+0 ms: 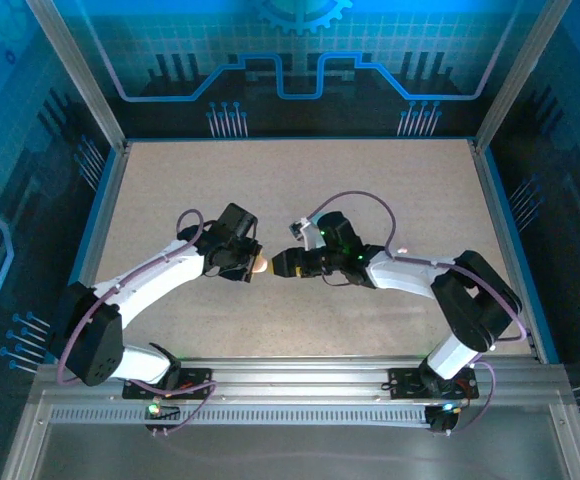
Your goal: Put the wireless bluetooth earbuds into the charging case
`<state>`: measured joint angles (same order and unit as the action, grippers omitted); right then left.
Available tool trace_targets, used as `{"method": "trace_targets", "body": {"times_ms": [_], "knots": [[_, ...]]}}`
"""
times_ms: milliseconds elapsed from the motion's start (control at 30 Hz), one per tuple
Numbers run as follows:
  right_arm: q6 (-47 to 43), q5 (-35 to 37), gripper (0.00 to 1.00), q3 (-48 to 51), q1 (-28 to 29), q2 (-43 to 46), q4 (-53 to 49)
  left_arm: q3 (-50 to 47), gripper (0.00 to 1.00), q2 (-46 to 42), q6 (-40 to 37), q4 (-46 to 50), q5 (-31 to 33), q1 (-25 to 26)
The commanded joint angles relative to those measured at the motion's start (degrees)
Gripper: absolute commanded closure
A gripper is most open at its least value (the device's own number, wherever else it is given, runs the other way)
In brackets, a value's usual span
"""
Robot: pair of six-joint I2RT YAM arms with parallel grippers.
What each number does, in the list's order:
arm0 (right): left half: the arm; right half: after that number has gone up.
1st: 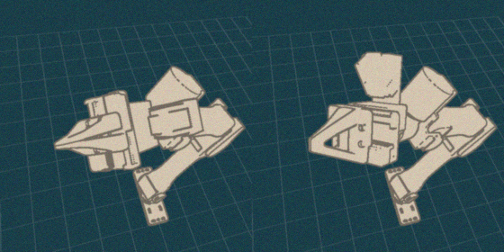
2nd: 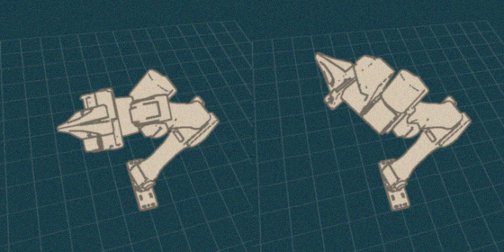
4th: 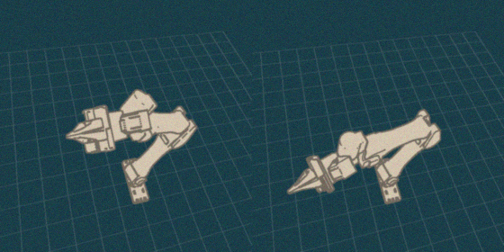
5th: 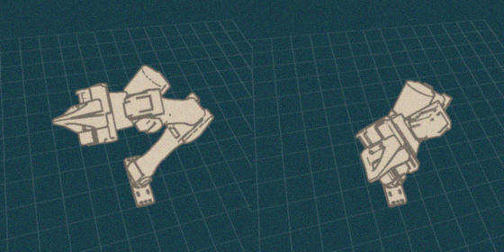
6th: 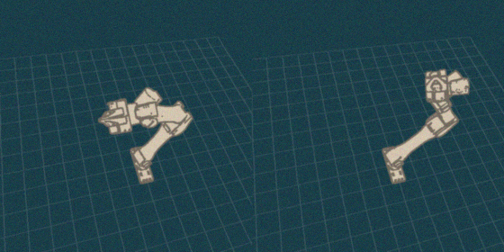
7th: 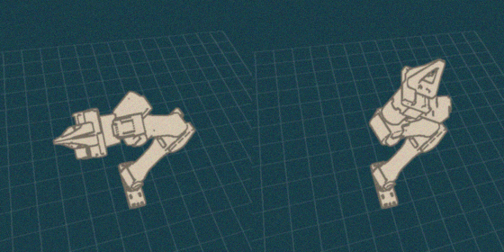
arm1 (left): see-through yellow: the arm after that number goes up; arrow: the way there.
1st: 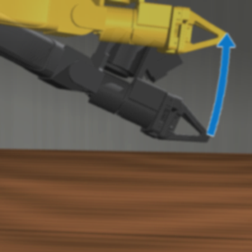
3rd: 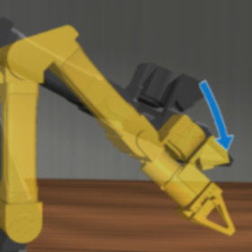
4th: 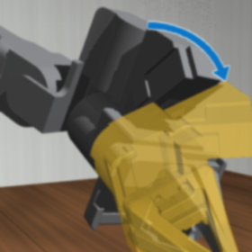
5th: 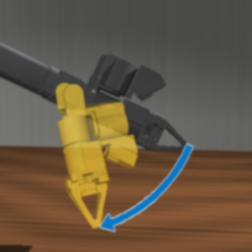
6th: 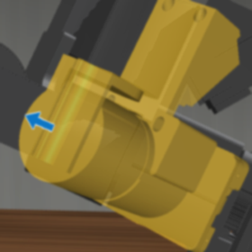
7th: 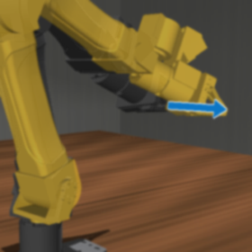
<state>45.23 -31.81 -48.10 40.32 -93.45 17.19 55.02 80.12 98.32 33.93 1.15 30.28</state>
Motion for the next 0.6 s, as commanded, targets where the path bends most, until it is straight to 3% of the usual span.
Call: {"method": "trace_targets", "body": {"times_ms": [0, 400, 567], "knots": [[0.28, -1.01, 0.39, -2.00, 0.62, -1.84, 3.38, 1.58, 0.63, 0.13, 1.32, -0.25, -1.71, 0.61], [1.04, -3.65, 0.45, -5.54, 0.79, -6.32, 4.21, 1.14, 0.63, -0.04, 2.57, -2.64, -3.91, 1.16], [0.59, -2.95, 0.54, -6.21, 0.75, -7.09, 3.69, 1.22, 0.63, -0.82, 2.92, -2.67, -3.79, 1.45]]}}
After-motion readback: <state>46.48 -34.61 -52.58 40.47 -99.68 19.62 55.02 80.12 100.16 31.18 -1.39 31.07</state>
